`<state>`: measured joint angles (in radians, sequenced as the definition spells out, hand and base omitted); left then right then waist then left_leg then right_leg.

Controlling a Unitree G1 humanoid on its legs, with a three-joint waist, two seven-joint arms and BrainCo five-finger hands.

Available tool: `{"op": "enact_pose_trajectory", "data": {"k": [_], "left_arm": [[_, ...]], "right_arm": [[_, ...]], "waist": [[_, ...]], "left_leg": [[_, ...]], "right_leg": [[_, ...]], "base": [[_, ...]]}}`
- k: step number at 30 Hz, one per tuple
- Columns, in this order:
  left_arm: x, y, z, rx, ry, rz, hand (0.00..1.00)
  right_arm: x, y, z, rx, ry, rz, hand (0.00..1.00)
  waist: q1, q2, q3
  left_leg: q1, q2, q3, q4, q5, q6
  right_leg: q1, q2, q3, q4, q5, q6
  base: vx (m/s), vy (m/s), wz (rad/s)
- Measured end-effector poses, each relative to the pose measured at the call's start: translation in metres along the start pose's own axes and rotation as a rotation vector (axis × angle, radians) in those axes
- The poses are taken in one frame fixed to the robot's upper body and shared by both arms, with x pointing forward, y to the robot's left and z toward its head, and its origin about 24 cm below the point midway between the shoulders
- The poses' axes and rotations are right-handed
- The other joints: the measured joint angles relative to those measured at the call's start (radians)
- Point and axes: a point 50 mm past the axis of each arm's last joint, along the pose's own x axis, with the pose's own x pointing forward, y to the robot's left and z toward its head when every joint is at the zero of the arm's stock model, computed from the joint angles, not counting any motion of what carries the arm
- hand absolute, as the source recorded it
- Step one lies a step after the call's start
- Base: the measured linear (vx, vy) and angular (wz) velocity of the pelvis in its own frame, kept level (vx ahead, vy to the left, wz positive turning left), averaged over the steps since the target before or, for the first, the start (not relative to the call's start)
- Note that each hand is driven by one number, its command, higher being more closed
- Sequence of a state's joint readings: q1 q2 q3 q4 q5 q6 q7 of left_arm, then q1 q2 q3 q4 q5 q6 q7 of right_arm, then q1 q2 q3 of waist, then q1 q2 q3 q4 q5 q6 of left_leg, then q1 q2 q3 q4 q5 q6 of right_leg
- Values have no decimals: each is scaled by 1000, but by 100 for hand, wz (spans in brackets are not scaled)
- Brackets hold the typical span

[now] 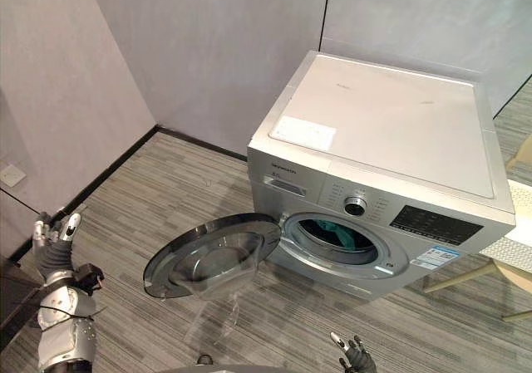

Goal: Pick up the laundry basket with both hands and put the clothes into the washing machine.

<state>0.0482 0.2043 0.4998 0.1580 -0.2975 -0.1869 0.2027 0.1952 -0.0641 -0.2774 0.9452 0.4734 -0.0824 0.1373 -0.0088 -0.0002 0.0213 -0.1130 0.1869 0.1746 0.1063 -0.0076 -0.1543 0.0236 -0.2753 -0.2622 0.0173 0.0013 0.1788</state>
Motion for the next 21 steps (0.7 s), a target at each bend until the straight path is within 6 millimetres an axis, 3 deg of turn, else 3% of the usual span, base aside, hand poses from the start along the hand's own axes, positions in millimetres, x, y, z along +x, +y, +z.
{"op": "enact_pose_trajectory", "data": {"k": [2, 4, 6, 8, 10, 12, 15, 17, 21], "left_arm": [[16, -3, 9, 1, -35, 9, 0], [48, -8, 11, 22, -15, 29, 0], [71, -9, 17, 48, 7, 41, 0], [100, -16, 31, 116, 35, 29, 0], [108, -20, 22, 86, 136, 34, 0], [99, -16, -5, 54, 270, 52, 0], [72, -18, -48, 42, 442, 25, 0], [55, -18, -67, 91, 488, 11, 0], [3, -30, -112, 200, 614, -116, 0]], "right_arm": [[2, -2, 9, -24, -20, 8, 0], [3, -7, 19, -48, -33, 11, 0], [3, -6, 22, -51, -42, 17, 0], [6, 2, 26, -42, -50, 37, 0], [7, 4, 25, -18, -53, 39, 0], [7, 7, 23, -4, -47, 46, 0], [8, 8, 17, 8, -20, 38, 0], [8, 7, 16, 13, -12, 28, 0], [10, 7, 15, 21, 7, 12, 0]], "waist": [[-2, 14, 11], [-3, 6, 56], [-8, -18, 78], [-36, -79, 125], [-45, -113, 146], [-54, -137, 149], [-60, -139, 150], [-59, -119, 163], [-53, -76, 169]], "left_leg": [[-68, 7, 6, 4, -1, 1], [-121, 21, 20, 6, 0, 3], [-151, 27, 25, 23, 0, 3], [-201, 41, 24, 59, 0, 3], [-227, 43, 34, 84, 0, 3], [-231, 52, 60, 93, 0, 2], [-235, 70, 77, 113, -7, -2], [-236, 80, 76, 121, -17, -2], [-231, 73, 77, 115, -17, -1]], "right_leg": [[-65, 9, 15, 0, 8, 13], [-130, 21, 31, 0, 30, 21], [-161, 27, 47, 0, 43, 19], [-199, 36, 50, -6, 73, 13], [-209, 37, 71, -36, 102, 11], [-226, 40, 89, -44, 123, 7], [-237, 51, 103, -43, 127, 7], [-238, 61, 105, -43, 127, 7], [-238, 54, 105, -38, 127, 6]], "base": [[-75, 15, -11], [-127, 13, -20], [-118, 19, -21], [-120, 21, -12], [-75, 26, -21], [-51, 7, -31], [-61, -20, -24], [-73, -27, -13], [-81, 7, 0]]}}
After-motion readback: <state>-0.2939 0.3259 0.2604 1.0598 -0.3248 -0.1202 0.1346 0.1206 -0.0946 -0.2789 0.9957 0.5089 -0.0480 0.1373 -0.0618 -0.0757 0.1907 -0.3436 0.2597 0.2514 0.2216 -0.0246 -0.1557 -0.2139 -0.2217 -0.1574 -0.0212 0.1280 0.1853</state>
